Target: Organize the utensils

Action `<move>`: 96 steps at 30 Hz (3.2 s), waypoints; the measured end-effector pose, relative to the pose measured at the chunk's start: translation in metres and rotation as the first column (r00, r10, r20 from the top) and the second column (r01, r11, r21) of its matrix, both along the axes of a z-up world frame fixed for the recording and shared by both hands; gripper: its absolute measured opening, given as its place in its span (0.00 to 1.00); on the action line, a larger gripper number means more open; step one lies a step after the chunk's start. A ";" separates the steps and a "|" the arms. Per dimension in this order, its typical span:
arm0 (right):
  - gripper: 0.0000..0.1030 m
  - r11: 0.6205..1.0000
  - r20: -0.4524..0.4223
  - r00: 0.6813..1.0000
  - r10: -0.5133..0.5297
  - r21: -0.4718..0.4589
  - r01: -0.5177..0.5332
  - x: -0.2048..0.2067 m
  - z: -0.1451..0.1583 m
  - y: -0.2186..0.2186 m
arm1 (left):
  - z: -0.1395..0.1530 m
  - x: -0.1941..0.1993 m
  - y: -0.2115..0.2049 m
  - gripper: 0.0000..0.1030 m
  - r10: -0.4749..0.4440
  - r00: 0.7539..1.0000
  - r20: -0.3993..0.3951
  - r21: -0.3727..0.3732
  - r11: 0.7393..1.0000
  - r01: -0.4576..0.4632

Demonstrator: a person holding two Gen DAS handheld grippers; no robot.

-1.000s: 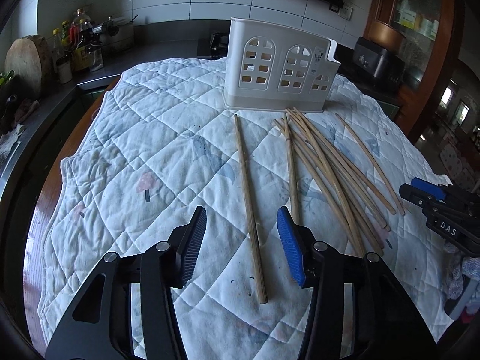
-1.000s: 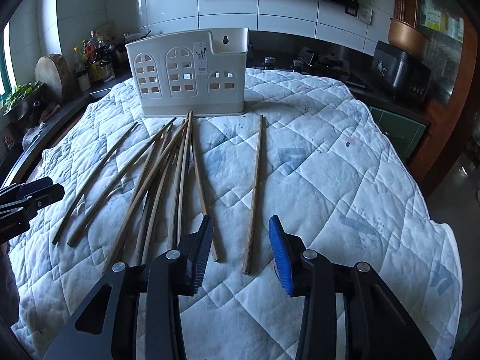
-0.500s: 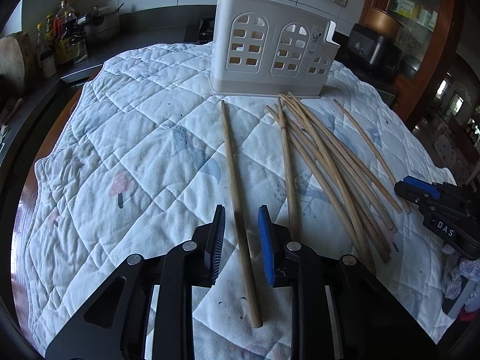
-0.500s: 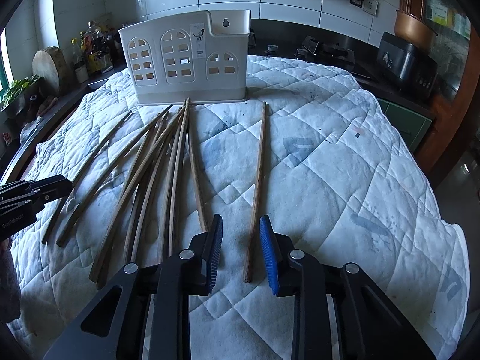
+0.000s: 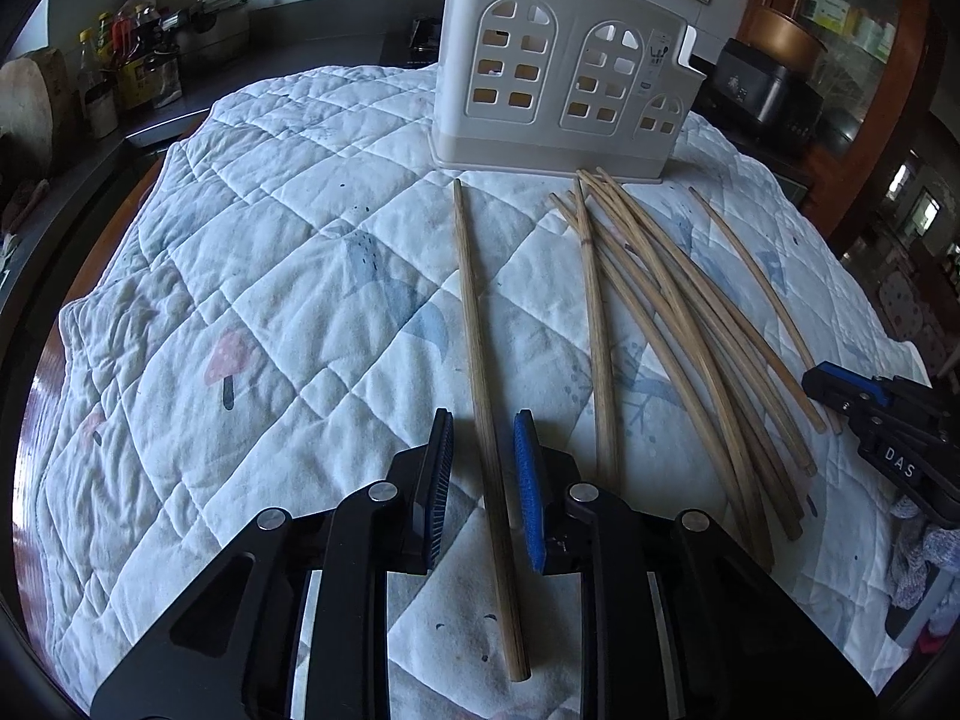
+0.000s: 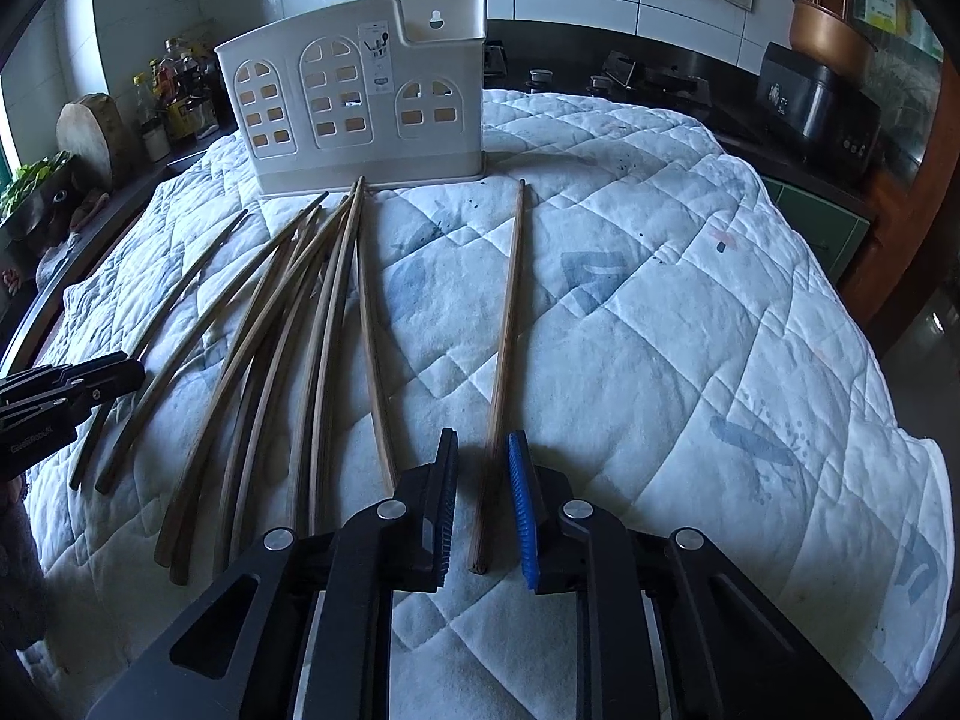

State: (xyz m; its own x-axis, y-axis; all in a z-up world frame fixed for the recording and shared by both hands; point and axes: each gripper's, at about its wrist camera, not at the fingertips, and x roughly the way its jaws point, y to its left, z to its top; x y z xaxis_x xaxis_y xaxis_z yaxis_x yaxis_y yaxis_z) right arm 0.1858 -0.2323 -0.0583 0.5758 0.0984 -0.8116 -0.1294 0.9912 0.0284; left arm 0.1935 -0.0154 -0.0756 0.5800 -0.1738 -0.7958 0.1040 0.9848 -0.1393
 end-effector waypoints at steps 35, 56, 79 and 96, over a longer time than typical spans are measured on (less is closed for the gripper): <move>0.07 1.000 0.155 0.988 0.003 0.008 -0.004 -0.032 0.050 0.002 | 0.005 -0.017 0.010 0.09 0.017 1.000 0.000 -0.021 1.000 -0.017; 0.07 1.000 0.242 0.970 0.020 0.018 -0.025 -0.031 0.090 0.003 | 0.058 -0.029 0.013 0.04 0.005 0.990 0.138 -0.048 0.999 0.002; 0.07 0.999 0.228 0.973 0.021 0.025 -0.027 -0.035 0.082 0.004 | -0.001 -0.029 0.011 0.20 0.006 1.000 0.005 -0.011 1.000 -0.006; 0.07 0.999 0.230 0.973 0.020 0.030 -0.028 -0.032 0.082 0.004 | 0.011 -0.015 0.017 0.06 -0.040 0.994 -0.100 -0.041 0.999 0.036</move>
